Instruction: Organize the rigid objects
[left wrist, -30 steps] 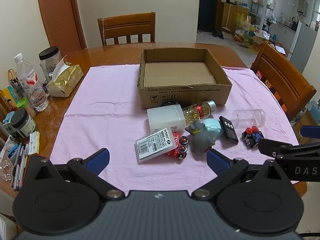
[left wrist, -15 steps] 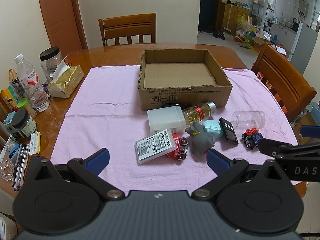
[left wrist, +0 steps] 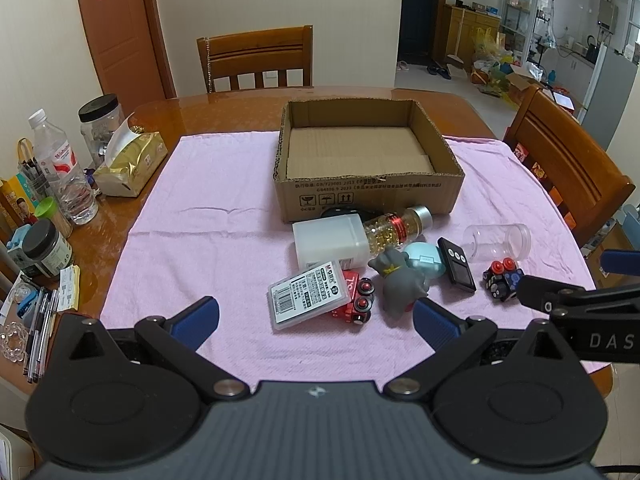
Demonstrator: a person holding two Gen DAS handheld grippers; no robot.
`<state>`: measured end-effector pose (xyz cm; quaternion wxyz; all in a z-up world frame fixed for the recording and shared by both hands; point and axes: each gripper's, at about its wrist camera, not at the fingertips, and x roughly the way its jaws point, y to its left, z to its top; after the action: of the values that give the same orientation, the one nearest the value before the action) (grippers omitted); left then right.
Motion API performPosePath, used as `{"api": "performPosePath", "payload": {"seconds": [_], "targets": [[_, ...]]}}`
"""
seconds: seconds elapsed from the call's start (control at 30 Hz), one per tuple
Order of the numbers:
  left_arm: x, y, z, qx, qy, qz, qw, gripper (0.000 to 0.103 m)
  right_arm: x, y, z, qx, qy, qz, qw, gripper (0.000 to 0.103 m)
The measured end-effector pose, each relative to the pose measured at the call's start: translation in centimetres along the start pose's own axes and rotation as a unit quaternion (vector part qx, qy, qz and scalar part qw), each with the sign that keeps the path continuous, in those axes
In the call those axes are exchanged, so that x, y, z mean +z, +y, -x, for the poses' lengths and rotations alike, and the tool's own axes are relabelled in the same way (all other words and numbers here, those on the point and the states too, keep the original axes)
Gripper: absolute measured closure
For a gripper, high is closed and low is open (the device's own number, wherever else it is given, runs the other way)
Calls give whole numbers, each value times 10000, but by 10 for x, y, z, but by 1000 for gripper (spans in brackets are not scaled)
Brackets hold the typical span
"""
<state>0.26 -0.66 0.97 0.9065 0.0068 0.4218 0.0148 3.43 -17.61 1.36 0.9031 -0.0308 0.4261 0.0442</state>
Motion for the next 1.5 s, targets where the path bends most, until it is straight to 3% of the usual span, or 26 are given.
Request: {"api": "performPosePath", "payload": {"seconds": [0.8,1.17,1.5], "targets": [[1,-6,-17,-113,-150,-89,9998,1,2,-4,-6,27,-143,161,9998,0],[-12,-3,-37,-281,-317,-194,9989,1,-17,-10,-20,297,-543,288,9977,0],[-18,6,-73,-44,-79,-116,9999,1,-37,-15,-45,325,-197,330,9987,0]]}}
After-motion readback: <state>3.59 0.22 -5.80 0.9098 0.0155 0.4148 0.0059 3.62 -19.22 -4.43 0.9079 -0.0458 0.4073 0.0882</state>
